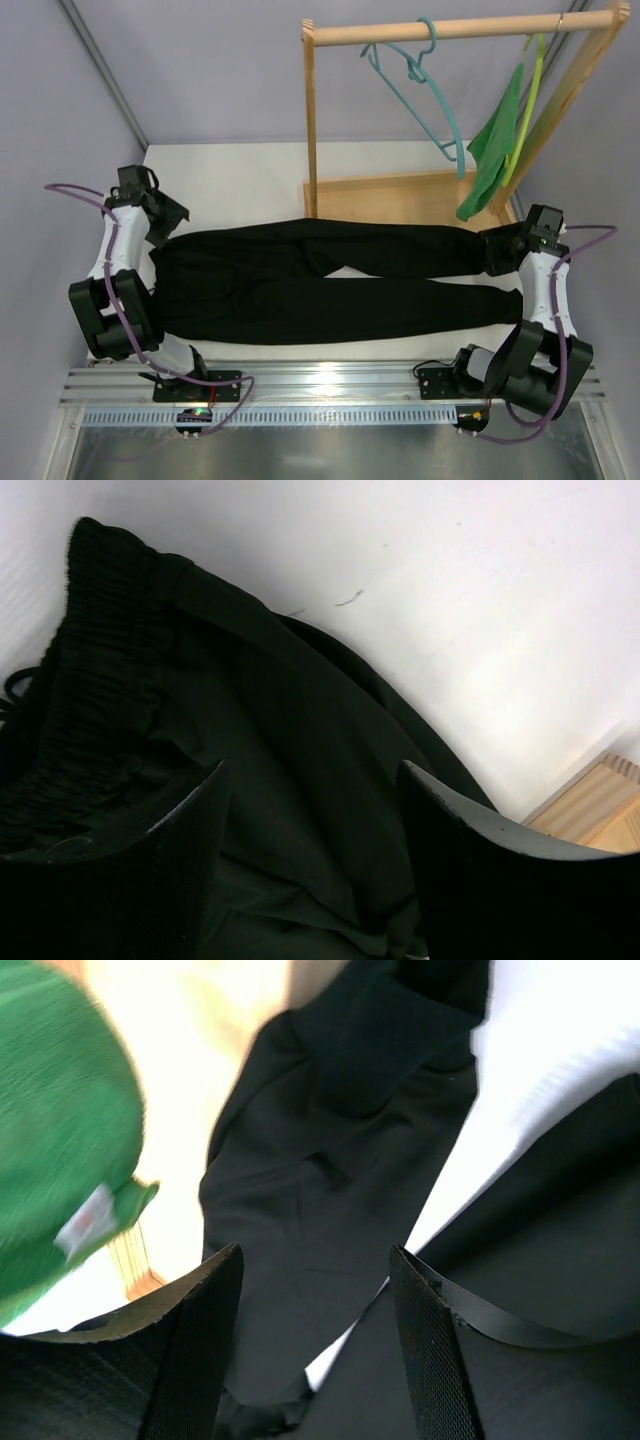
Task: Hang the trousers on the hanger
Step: Fold the trousers
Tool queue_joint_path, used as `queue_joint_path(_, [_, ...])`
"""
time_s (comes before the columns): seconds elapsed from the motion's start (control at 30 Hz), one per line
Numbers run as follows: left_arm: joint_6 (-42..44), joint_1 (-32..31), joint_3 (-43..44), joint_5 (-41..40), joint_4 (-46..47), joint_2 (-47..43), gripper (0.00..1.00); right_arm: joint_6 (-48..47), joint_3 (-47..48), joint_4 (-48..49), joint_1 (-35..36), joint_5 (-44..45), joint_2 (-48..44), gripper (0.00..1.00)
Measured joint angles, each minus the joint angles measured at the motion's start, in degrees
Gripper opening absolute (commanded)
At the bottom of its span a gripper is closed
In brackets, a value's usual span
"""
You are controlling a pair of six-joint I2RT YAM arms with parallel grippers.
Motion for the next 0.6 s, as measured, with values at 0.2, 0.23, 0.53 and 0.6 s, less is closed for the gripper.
queue_joint_path(0.2, [-2.82,-2.99,-2.43,0.55,3.39,-0.22,0.68,5.64,2.75,-2.19,0.00,1.70,5.62,0.64])
queue_joint_path(0.23, [-2.95,-3.48,-2.71,0.57,3.48,-0.22,0.68,6.25,3.04,-2.36,0.00,2.25,5.92,0.64])
queue_joint_path(0.53, [-2.89,-4.39,-2.78,0.57,4.31,-0.22,0.69,10.21,6.62,-3.50,0.00,7.28,10.60,0.63])
queue_joint_path(0.6, [-2.93,-4.39,-2.78,0.35,4.31,-0.22,0.70,10.75,6.91,-3.48,0.00,8.04,11.87,0.62])
